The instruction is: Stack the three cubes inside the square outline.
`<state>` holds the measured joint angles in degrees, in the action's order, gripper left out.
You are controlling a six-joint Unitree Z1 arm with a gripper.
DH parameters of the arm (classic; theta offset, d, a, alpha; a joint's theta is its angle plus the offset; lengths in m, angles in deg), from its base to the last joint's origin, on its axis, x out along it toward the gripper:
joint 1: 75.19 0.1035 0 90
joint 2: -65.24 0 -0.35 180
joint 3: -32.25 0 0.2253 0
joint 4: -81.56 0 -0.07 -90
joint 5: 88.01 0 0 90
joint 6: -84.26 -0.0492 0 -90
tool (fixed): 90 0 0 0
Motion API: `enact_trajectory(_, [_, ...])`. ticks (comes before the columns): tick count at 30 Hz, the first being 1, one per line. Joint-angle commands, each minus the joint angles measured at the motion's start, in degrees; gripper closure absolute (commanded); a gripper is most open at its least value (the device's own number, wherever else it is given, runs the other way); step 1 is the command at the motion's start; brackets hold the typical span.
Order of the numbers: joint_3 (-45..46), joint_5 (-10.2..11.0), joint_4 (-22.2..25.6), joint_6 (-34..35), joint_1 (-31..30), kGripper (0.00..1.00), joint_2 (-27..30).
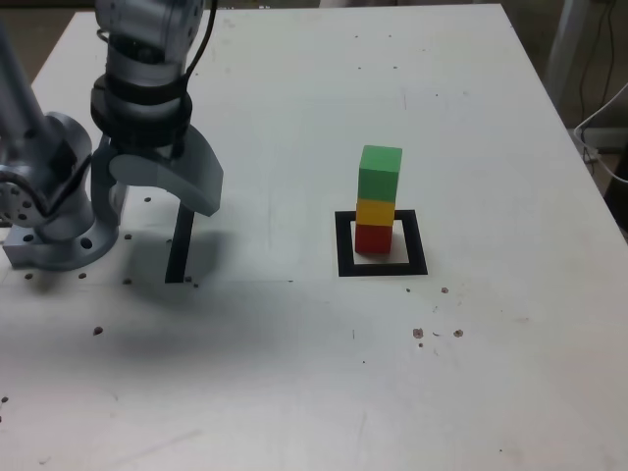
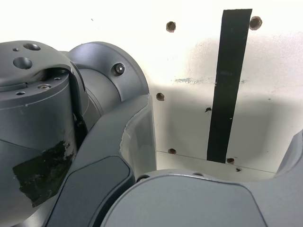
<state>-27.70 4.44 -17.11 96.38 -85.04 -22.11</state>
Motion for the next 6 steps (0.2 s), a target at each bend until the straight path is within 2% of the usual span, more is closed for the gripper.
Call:
enact_trajectory(1, [0.03, -0.09, 0.23, 0.09, 0.10, 0.00, -0.21])
enact_trajectory(6, [-0.48, -0.10, 0.79, 0.10, 0.10, 0.00, -0.10])
